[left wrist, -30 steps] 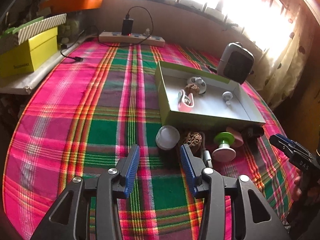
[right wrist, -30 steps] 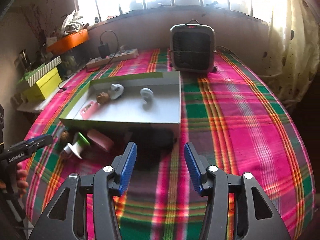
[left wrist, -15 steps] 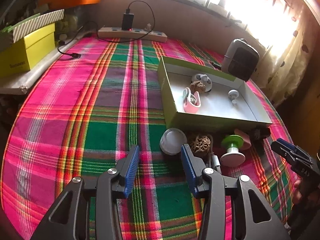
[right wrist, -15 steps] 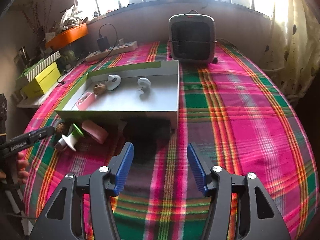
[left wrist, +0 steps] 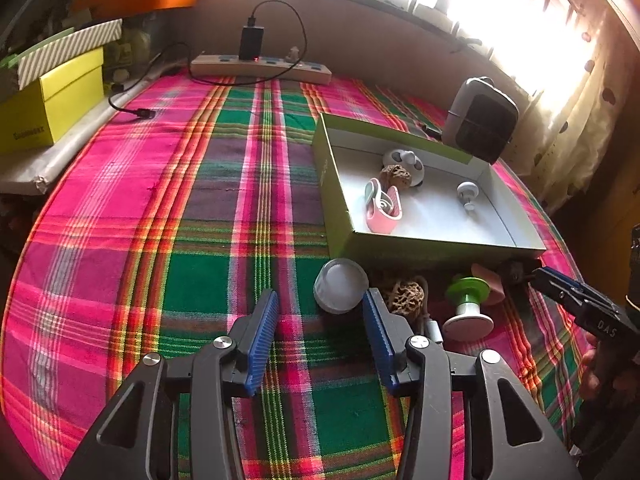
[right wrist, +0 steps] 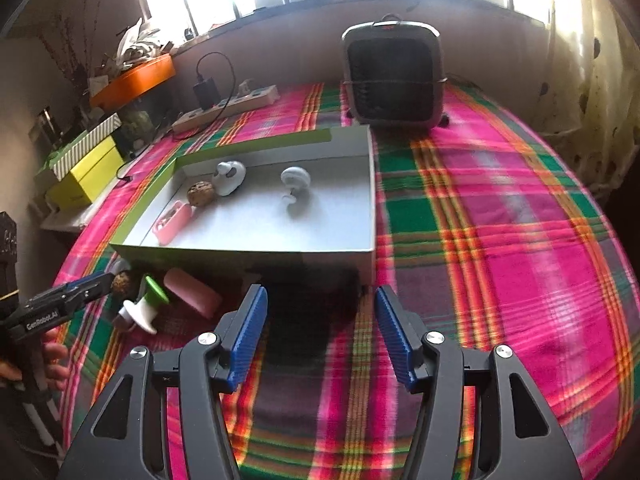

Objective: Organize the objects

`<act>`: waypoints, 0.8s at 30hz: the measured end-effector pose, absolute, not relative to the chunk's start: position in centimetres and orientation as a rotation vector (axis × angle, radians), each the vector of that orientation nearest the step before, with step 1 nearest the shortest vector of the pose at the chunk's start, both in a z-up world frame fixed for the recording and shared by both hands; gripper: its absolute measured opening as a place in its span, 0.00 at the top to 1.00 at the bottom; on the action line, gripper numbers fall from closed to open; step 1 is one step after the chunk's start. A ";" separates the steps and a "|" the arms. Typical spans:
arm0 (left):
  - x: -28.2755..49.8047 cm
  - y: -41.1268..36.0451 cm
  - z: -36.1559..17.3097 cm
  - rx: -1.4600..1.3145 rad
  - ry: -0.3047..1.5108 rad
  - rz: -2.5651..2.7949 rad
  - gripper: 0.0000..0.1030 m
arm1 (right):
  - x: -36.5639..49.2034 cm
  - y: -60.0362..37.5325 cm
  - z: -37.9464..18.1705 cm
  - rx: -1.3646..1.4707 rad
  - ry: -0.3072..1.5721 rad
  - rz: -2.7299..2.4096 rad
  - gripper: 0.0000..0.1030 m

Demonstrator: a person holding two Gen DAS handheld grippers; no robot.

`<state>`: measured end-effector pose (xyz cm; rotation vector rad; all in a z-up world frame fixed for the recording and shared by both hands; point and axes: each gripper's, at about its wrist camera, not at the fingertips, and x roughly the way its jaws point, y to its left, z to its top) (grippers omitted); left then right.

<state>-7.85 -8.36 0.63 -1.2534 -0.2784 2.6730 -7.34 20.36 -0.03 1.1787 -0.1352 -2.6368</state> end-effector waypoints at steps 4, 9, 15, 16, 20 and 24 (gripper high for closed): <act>-7.8 -8.4 0.7 -1.251 -0.277 2.672 0.59 | -7.1 19.7 0.0 1.170 -0.111 -2.609 0.45; -7.8 -8.4 0.7 -1.251 -0.279 2.672 0.59 | -6.5 19.2 0.0 1.170 -0.093 -2.574 0.45; -7.8 -8.5 0.7 -1.251 -0.280 2.672 0.59 | -5.7 18.3 0.0 1.170 -0.085 -2.519 0.45; -7.8 -8.5 0.8 -1.251 -0.280 2.672 0.59 | -5.6 18.2 0.0 1.169 -0.085 -2.507 0.45; -7.8 -8.4 0.8 -1.251 -0.280 2.673 0.59 | -5.1 18.1 0.1 1.164 -0.053 -2.497 0.45; -7.8 -8.5 0.7 -1.251 -0.281 2.672 0.59 | -5.2 18.4 0.4 1.145 0.004 -2.556 0.45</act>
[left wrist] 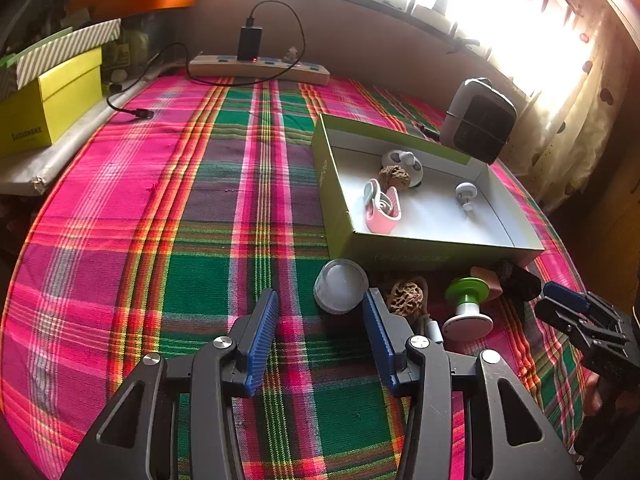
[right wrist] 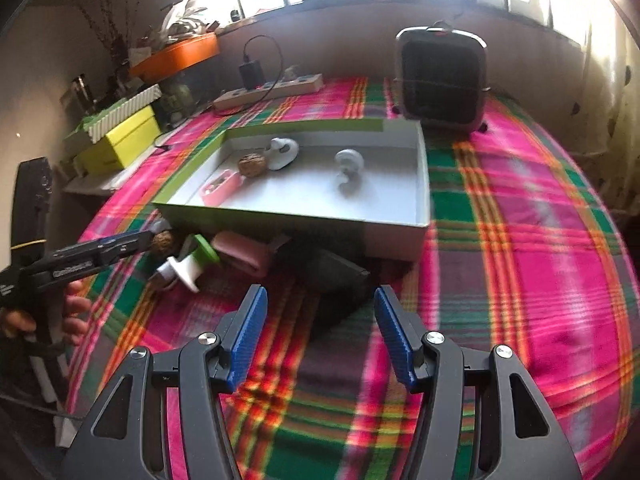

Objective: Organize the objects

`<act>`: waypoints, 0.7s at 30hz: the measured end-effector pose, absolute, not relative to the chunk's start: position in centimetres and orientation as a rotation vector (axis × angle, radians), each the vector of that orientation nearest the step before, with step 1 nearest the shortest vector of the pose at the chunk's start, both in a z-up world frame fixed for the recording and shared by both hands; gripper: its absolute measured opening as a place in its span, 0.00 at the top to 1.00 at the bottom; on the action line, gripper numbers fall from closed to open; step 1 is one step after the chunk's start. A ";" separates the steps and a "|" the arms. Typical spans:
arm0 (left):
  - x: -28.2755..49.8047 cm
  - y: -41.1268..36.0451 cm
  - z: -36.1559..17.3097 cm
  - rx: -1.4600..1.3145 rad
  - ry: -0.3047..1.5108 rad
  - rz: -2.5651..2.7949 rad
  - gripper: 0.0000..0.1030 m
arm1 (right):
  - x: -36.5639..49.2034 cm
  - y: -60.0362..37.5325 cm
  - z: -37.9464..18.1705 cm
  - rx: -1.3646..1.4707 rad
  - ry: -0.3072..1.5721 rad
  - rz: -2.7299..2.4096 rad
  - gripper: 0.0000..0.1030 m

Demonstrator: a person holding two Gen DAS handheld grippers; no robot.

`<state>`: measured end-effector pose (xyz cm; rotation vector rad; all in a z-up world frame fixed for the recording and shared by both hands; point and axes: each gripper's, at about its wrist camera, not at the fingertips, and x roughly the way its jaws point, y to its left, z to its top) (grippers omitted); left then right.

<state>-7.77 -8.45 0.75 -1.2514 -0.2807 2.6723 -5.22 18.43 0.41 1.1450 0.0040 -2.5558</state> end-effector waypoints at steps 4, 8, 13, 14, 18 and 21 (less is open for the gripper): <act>-7.8 -8.5 0.7 -1.252 -0.282 2.671 0.59 | -6.0 18.5 0.0 1.156 0.048 -2.565 0.45; -8.0 -8.2 0.8 -1.256 -0.288 2.669 0.59 | -7.3 18.2 -0.2 1.152 0.078 -2.536 0.45; -8.0 -8.3 0.8 -1.256 -0.289 2.668 0.58 | -7.7 17.4 -0.4 1.138 0.119 -2.468 0.45; -8.0 -8.3 0.8 -1.256 -0.288 2.669 0.58 | -7.7 17.2 -0.6 1.148 0.131 -2.459 0.45; -8.1 -8.2 0.8 -1.258 -0.282 2.672 0.58 | -7.2 17.0 -0.8 1.148 0.118 -2.409 0.45; -8.2 -8.0 0.8 -1.261 -0.275 2.676 0.58 | -6.8 16.7 -0.8 1.143 0.113 -2.366 0.45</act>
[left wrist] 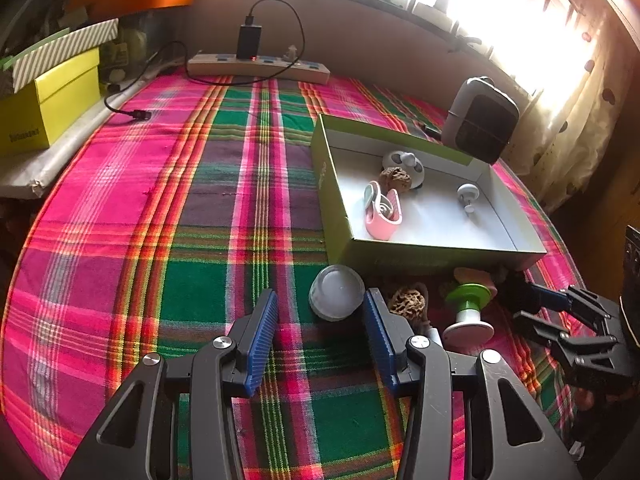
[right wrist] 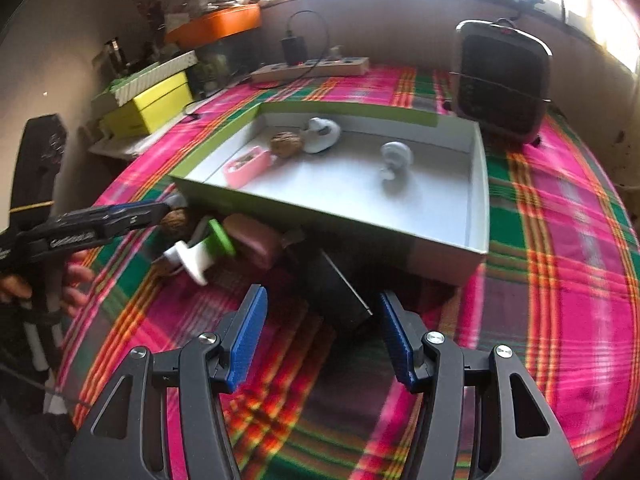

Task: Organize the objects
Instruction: 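Move left gripper to white round lid while right gripper moves to black rectangular block, then close left gripper on white lid while right gripper closes on black block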

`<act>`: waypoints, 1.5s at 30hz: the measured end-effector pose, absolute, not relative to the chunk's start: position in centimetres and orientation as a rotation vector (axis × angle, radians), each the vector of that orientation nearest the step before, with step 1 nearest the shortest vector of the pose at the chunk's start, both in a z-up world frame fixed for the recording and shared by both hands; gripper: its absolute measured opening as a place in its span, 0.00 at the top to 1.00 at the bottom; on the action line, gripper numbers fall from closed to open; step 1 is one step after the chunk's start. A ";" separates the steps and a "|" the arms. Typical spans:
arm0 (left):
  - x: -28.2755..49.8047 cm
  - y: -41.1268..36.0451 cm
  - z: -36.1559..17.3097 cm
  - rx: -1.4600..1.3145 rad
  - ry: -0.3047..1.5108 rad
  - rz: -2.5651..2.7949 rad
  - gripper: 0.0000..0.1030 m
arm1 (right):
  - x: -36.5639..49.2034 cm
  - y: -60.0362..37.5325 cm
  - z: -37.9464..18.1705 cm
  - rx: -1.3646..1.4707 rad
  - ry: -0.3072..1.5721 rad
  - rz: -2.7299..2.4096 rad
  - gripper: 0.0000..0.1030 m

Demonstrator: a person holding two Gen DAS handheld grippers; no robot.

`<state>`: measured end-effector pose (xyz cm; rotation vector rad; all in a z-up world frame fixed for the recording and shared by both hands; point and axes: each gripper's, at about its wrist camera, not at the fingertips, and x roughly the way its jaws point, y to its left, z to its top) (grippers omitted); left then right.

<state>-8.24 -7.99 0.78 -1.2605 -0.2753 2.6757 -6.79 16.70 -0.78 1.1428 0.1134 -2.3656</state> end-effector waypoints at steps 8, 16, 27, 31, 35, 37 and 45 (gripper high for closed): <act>-8.8 -7.9 0.7 -1.274 -0.232 2.694 0.58 | -7.3 16.0 -1.2 1.167 0.173 -2.390 0.45; -9.2 -7.6 0.7 -1.278 -0.197 2.707 0.58 | -7.7 15.6 -1.3 1.170 0.220 -2.399 0.45; -9.6 -7.0 0.7 -1.281 -0.092 2.743 0.58 | -7.9 15.8 -1.2 1.178 0.237 -2.435 0.54; -9.7 -7.0 0.8 -1.284 -0.084 2.745 0.59 | -7.9 15.8 -1.2 1.178 0.240 -2.439 0.57; -9.7 -7.1 0.7 -1.289 -0.076 2.756 0.66 | -7.9 15.8 -1.2 1.178 0.239 -2.438 0.58; -9.6 -7.3 0.8 -1.290 -0.080 2.761 0.69 | -7.9 15.8 -1.1 1.178 0.240 -2.438 0.58; -9.4 -7.6 0.7 -1.290 -0.078 2.765 0.75 | -7.6 15.7 -1.1 1.172 0.246 -2.431 0.59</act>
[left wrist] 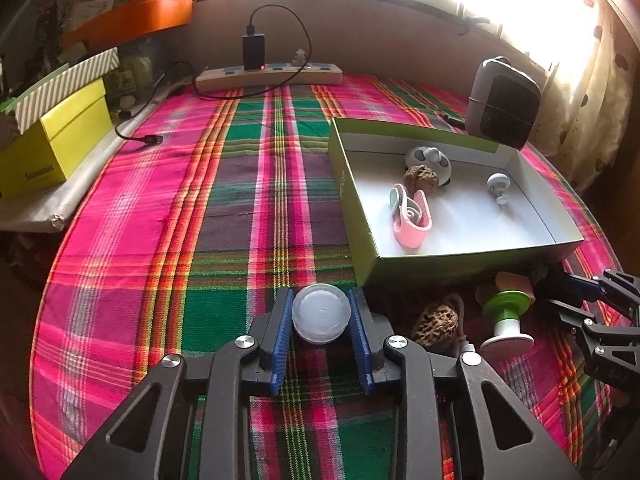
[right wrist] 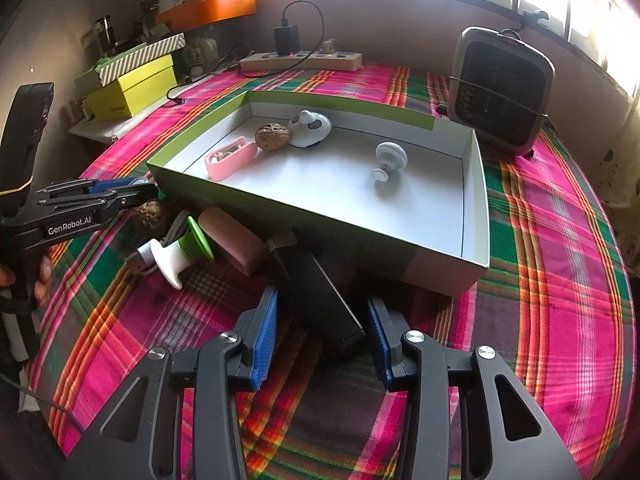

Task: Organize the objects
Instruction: 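Close left gripper on white lid while right gripper closes on black block, then carry white lid in left gripper and black block in right gripper into tray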

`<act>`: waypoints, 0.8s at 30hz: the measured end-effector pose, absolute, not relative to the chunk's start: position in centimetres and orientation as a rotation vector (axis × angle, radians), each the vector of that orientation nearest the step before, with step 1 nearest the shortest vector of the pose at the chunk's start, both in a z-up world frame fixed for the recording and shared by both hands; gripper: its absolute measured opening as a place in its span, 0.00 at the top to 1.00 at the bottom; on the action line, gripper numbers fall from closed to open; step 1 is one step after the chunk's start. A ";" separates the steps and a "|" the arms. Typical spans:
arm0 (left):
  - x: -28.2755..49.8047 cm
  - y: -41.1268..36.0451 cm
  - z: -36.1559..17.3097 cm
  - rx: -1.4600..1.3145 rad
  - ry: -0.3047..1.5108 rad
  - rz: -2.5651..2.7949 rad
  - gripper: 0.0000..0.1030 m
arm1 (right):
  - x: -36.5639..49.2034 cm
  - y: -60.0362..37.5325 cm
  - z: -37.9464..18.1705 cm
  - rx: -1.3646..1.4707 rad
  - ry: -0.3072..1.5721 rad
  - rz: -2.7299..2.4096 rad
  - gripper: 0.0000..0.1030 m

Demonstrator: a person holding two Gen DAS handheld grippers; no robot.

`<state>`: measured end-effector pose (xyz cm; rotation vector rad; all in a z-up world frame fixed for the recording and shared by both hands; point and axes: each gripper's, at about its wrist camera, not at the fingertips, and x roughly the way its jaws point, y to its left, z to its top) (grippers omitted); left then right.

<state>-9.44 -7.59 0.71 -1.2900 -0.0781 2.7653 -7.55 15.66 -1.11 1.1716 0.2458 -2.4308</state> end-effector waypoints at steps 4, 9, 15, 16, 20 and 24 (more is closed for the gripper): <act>-9.4 -7.5 0.7 -1.291 -0.079 2.767 0.75 | -7.4 15.6 -1.1 1.170 0.248 -2.428 0.59; -9.4 -7.5 0.7 -1.292 -0.077 2.768 0.75 | -7.1 15.4 -1.1 1.164 0.256 -2.421 0.60; -9.3 -7.5 0.7 -1.292 -0.078 2.768 0.75 | -6.9 15.5 -1.1 1.159 0.241 -2.416 0.77; -9.3 -7.5 0.7 -1.292 -0.078 2.768 0.75 | -6.9 15.5 -1.2 1.159 0.240 -2.417 0.77; -9.3 -7.5 0.7 -1.292 -0.079 2.768 0.75 | -6.8 15.4 -1.2 1.159 0.247 -2.417 0.77; -9.2 -7.6 0.7 -1.292 -0.079 2.768 0.75 | -6.8 15.4 -1.2 1.159 0.247 -2.418 0.77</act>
